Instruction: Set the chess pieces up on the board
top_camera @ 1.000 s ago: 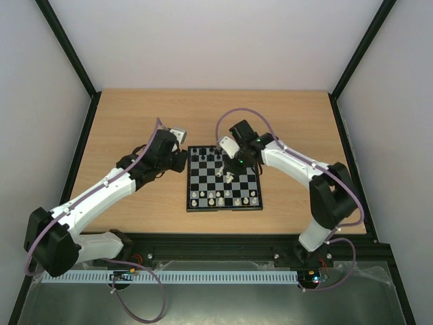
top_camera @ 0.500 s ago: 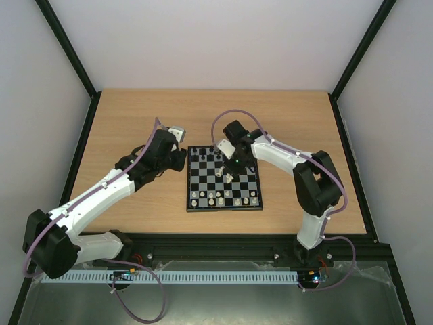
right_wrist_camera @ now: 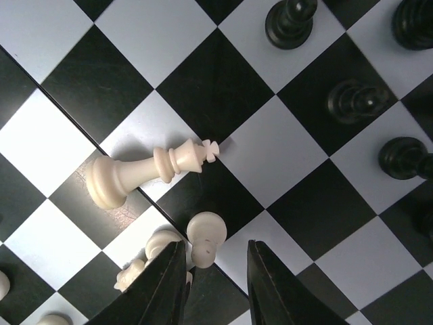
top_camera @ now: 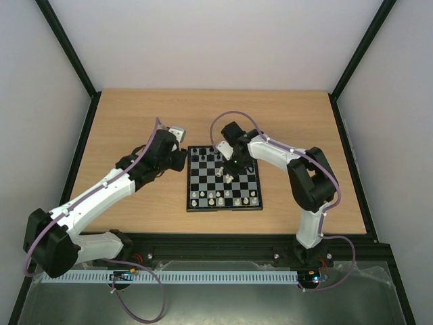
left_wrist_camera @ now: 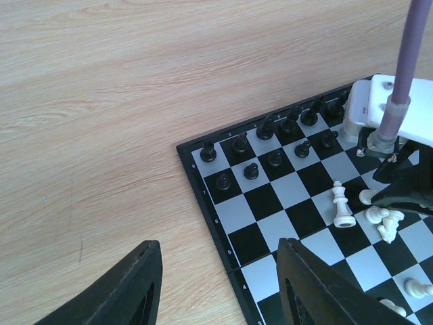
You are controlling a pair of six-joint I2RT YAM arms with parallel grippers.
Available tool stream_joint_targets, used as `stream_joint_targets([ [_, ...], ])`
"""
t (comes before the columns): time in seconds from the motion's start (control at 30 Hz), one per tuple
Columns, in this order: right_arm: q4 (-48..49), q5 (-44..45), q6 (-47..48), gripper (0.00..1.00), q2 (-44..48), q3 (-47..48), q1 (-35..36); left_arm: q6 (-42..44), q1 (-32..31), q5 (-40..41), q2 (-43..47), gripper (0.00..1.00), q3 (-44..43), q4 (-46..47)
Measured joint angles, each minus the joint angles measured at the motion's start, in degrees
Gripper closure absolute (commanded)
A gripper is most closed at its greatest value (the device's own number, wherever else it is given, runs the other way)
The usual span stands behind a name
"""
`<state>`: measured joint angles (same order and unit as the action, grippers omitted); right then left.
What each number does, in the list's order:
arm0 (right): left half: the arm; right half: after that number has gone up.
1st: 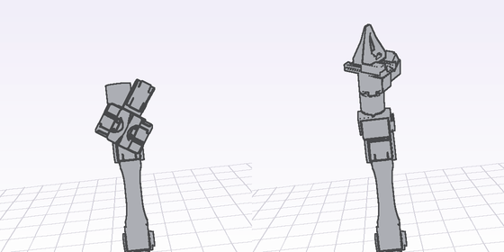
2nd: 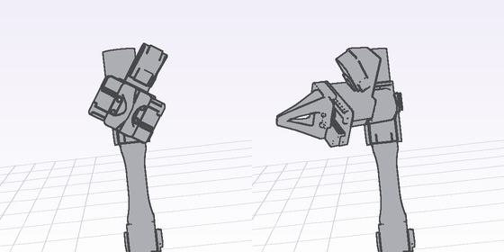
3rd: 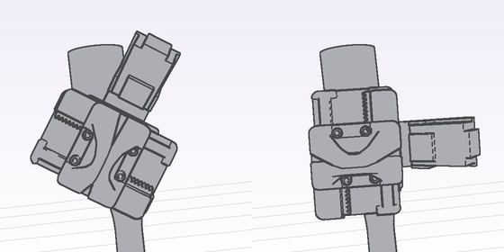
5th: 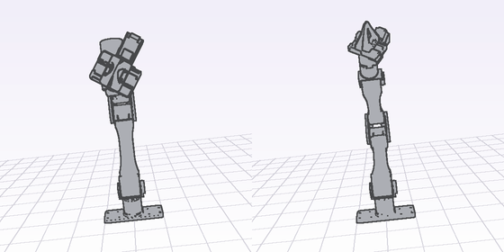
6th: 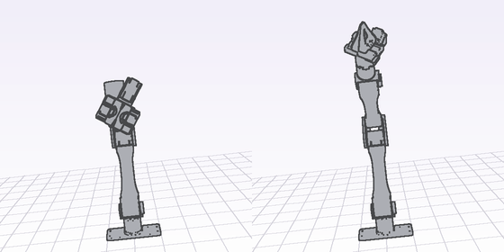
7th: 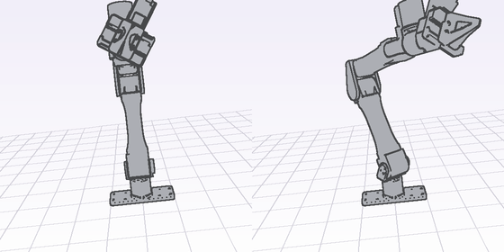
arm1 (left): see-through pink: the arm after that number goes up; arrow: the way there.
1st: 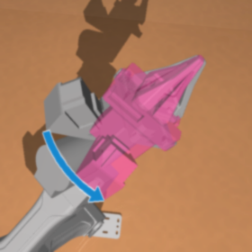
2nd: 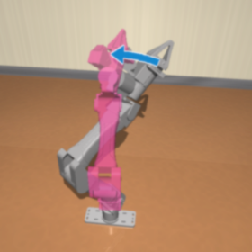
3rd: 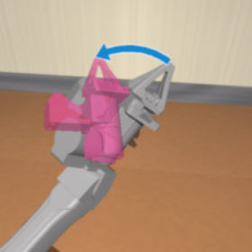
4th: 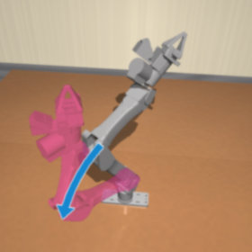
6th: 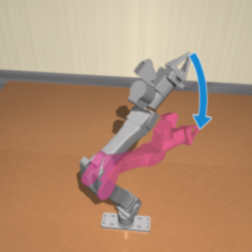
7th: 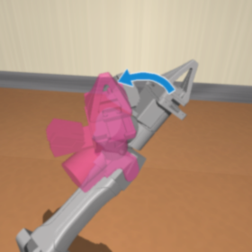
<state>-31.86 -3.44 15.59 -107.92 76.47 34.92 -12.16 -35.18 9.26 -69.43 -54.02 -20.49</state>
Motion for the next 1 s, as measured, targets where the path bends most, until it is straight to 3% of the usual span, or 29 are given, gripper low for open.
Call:
stream_joint_targets([
  [0.27, 0.0, 0.0, -0.7, 0.80, -0.9, 0.0, 0.0, 0.0, 0.0, 0.0, -0.2, 0.52, 0.0, 0.0],
  [0.57, 0.3, -0.2, -0.9, 0.98, -1.0, 1.2, 0.0, 0.0, 0.0, 0.1, -0.2, 0.52, 0.0, 0.0],
  [1.0, 0.5, -0.6, -1.0, 0.99, -0.7, 1.1, -1.9, 0.1, 0.0, 0.0, -0.7, 0.52, 0.0, 0.0],
])
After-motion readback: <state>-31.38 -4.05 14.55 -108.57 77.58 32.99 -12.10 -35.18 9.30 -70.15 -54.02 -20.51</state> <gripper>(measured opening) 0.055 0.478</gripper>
